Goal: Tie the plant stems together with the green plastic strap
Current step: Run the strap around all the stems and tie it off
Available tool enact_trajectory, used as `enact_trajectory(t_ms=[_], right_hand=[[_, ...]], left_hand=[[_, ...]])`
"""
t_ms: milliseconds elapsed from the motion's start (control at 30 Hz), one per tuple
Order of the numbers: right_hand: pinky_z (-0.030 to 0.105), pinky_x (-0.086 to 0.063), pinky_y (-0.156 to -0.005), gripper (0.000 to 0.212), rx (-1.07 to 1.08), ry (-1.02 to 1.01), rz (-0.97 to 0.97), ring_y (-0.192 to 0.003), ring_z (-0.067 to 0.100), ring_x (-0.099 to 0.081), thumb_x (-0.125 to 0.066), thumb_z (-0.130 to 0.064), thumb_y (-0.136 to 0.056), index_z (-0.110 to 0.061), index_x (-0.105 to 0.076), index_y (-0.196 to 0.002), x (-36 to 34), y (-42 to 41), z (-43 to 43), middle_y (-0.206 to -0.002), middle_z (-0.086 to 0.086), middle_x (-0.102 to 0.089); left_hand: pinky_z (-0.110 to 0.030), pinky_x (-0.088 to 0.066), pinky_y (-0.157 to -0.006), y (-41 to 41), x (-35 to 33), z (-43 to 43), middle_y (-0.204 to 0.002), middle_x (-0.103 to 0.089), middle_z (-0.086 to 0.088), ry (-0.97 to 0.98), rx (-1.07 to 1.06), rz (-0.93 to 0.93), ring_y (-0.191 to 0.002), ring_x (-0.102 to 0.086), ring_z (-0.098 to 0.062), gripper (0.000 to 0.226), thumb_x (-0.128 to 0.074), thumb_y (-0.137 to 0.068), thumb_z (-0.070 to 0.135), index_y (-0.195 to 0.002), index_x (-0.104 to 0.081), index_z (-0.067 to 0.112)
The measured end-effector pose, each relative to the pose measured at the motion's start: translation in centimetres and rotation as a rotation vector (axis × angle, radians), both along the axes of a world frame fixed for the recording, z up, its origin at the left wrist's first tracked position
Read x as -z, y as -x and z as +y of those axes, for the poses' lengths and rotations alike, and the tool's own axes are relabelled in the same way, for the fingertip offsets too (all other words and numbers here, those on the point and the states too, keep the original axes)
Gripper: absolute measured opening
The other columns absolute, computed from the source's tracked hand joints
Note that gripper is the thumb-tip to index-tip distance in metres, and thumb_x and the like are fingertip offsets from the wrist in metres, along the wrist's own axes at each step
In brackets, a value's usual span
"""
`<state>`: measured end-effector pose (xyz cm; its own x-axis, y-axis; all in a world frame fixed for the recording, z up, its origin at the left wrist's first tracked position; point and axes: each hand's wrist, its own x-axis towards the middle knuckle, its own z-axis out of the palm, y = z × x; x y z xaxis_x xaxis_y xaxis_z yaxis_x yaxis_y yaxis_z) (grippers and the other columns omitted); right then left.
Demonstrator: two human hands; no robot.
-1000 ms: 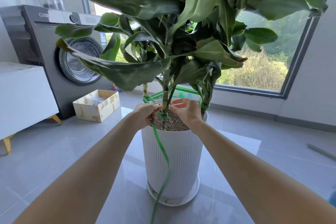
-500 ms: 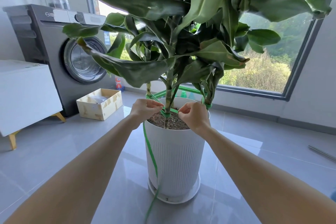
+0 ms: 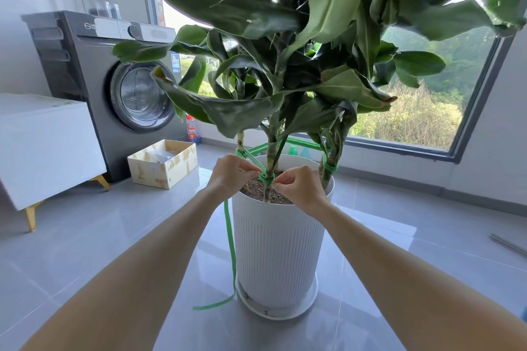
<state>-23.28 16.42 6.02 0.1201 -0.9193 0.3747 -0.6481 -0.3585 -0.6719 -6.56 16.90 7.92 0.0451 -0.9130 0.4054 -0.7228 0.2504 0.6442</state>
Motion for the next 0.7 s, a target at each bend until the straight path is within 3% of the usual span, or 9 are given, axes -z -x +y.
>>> enact_trajectory(t_ms=[300, 433, 700], right_hand=[[0.003, -0.036, -0.05, 0.008, -0.004, -0.068, -0.102, -0.062, -0.001, -0.057, -0.075, -0.019, -0.078, -0.016, -0.078, -0.085, 0.4, -0.1, -0.4, -0.068, -0.006, -0.067], [0.016, -0.047, -0.065, 0.007, -0.009, -0.168, -0.192, -0.071, 0.006, -0.059, -0.074, -0.019, -0.079, -0.016, -0.077, -0.084, -0.1, 0.9, -0.3, -0.075, -0.003, -0.071], [0.017, -0.047, -0.066, 0.009, -0.003, -0.123, -0.163, -0.071, 0.005, -0.059, -0.073, -0.019, -0.079, -0.015, -0.078, -0.086, 0.0, 0.2, -0.1, -0.079, -0.001, -0.073]], left_hand=[[-0.02, -0.046, -0.07, -0.3, 0.0, -0.1, -0.095, -0.073, -0.007, 0.008, 0.029, -0.045, -0.076, -0.06, -0.012, 0.018, -0.07, -0.083, 0.015, -0.099, -0.074, 0.009], [-0.028, -0.052, -0.077, -0.7, -0.1, -0.2, -0.095, -0.073, -0.007, 0.015, 0.017, -0.047, -0.081, -0.063, -0.016, 0.017, -0.07, -0.083, 0.014, -0.098, -0.075, 0.01], [-0.024, -0.047, -0.074, -0.5, -0.2, 0.1, -0.096, -0.073, -0.007, 0.021, 0.009, -0.051, -0.081, -0.061, -0.014, 0.017, -0.069, -0.083, 0.014, -0.099, -0.075, 0.009]])
